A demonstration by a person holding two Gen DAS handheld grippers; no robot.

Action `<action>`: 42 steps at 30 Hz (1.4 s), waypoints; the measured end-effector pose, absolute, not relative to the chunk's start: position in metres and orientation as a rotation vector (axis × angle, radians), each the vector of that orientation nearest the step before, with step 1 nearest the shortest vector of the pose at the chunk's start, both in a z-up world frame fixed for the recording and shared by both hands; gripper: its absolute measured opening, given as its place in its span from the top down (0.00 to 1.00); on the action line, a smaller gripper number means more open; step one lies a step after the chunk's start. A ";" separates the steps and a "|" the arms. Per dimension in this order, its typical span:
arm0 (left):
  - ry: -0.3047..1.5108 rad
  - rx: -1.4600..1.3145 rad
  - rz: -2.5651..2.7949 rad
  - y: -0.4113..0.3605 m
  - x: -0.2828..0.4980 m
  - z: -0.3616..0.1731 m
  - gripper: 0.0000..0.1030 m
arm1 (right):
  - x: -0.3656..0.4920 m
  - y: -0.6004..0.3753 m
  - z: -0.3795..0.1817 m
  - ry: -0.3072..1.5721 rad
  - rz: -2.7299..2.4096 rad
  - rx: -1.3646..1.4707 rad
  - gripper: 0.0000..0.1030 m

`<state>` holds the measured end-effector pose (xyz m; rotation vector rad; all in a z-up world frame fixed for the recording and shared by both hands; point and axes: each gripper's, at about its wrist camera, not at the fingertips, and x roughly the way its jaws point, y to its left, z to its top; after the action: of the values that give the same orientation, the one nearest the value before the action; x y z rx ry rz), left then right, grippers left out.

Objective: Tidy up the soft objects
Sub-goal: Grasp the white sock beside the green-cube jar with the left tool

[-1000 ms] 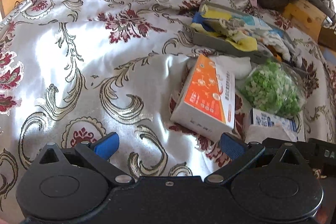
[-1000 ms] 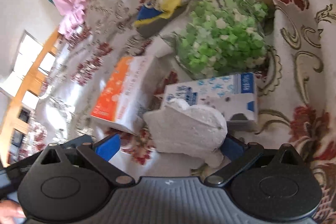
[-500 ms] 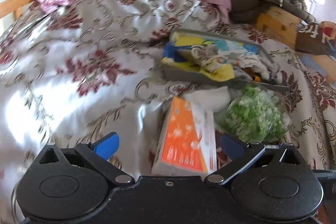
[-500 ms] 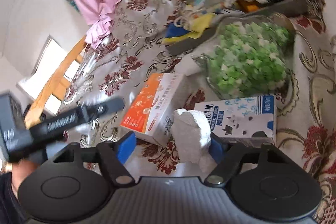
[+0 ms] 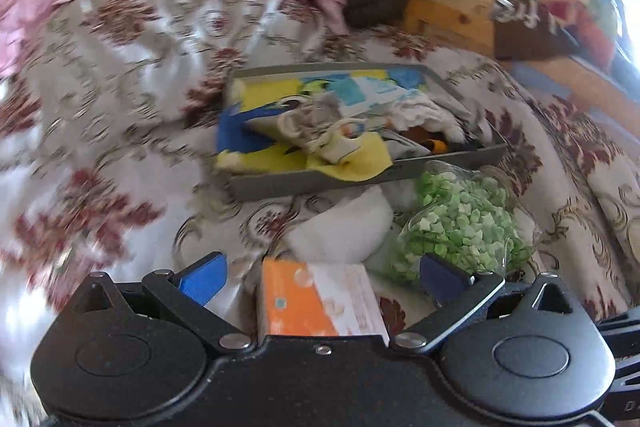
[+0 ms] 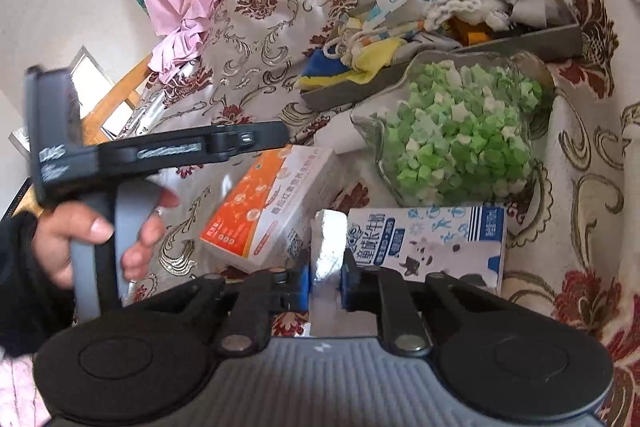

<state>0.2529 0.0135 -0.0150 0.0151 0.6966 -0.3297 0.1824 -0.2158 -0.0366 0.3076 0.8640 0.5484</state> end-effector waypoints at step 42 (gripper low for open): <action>0.927 0.368 -0.548 -0.039 0.344 -0.052 0.88 | 0.200 -0.250 -0.030 0.790 0.448 0.432 0.81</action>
<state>0.3437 -0.0394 -0.0521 0.3685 0.9268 -0.5480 0.1998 -0.2500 -0.0304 0.4315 0.7902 0.4479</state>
